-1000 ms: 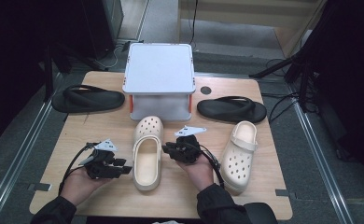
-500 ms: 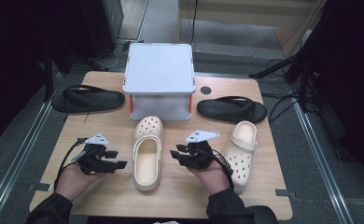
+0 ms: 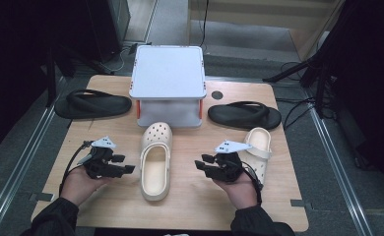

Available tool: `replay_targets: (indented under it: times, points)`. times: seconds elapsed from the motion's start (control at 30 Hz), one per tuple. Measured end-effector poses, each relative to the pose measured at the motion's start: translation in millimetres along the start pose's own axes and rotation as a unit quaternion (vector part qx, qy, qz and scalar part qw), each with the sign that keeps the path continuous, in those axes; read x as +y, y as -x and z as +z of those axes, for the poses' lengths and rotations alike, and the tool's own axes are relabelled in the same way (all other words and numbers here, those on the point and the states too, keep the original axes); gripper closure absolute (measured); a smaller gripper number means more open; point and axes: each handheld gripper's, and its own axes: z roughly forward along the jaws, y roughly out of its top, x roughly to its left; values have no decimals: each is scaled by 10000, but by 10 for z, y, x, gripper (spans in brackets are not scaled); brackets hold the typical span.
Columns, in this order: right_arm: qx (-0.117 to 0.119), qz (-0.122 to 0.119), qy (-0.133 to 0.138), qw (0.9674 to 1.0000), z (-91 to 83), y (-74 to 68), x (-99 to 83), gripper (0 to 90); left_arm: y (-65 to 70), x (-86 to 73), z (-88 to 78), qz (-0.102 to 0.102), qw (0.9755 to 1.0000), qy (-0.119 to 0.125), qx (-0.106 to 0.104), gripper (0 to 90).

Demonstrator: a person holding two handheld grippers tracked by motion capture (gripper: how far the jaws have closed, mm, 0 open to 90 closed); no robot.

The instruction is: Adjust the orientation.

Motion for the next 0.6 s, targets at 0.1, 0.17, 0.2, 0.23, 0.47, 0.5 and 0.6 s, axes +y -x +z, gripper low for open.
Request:
replay_targets:
  times: [0.1, 0.17, 0.2, 0.23, 0.47, 0.5, 0.6]
  points:
    - [-43, 17, 52, 10000, -95, 37, -43, 648, -23, 23, 4, -4, 10000, -2, 7, 358]
    - [-102, 13, 89, 9999, -164, 55, -71, 663, -36, 35, 6, -36, 10000, 43, -7, 358]
    - [-118, 23, 107, 9999, -198, 67, -86, 671, -43, 39, 6, -56, 10000, 78, -12, 358]
    - [-132, 55, 101, 9998, -232, 79, -102, 684, -45, 45, 9, -106, 9999, 90, 3, 358]
    - [-276, 165, 199, 9993, -473, 158, -232, 749, -112, 115, -2, -123, 9998, 83, 97, 365]
    - [-307, 191, 192, 9992, -498, 167, -252, 761, -122, 120, -3, -133, 9998, 69, 109, 365]
    - [-376, 222, 171, 9989, -548, 190, -293, 785, -144, 130, 0, -135, 9998, 75, 108, 365]
